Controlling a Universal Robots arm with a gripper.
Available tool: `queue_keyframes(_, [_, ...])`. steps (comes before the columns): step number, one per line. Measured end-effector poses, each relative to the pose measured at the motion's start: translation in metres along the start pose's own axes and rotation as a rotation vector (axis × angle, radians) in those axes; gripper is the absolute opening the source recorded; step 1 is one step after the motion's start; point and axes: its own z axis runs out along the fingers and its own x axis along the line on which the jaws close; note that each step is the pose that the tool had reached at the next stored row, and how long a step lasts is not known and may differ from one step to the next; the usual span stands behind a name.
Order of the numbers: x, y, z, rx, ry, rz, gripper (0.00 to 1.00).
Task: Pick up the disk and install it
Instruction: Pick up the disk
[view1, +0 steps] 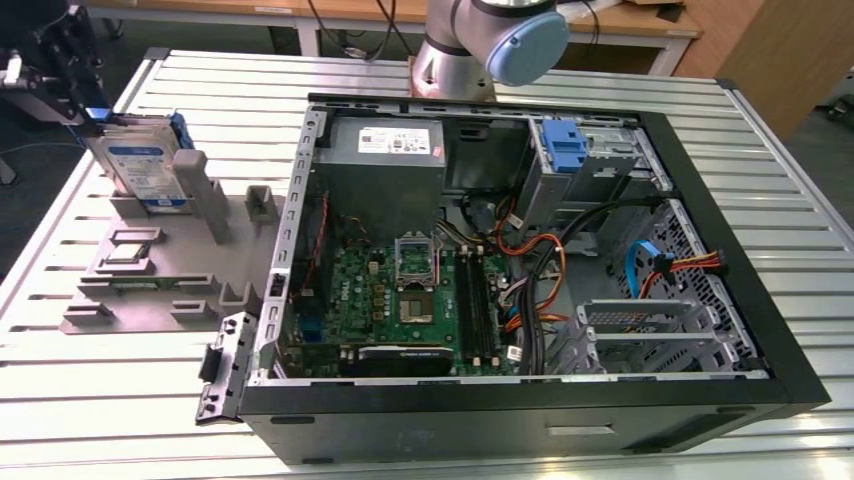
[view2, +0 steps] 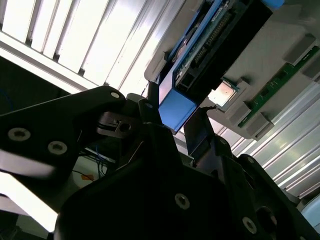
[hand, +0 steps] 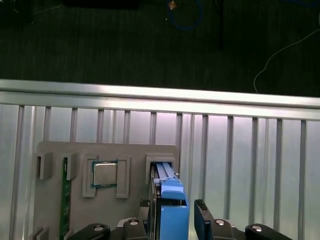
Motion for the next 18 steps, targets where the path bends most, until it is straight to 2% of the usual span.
queue_keyframes(11, [0.0013, -0.0003, 0.0178, 0.0003, 0.0000, 0.000, 0.47])
queue_keyframes(18, [0.0013, -0.0003, 0.0184, 0.0003, 0.0000, 0.001, 0.47])
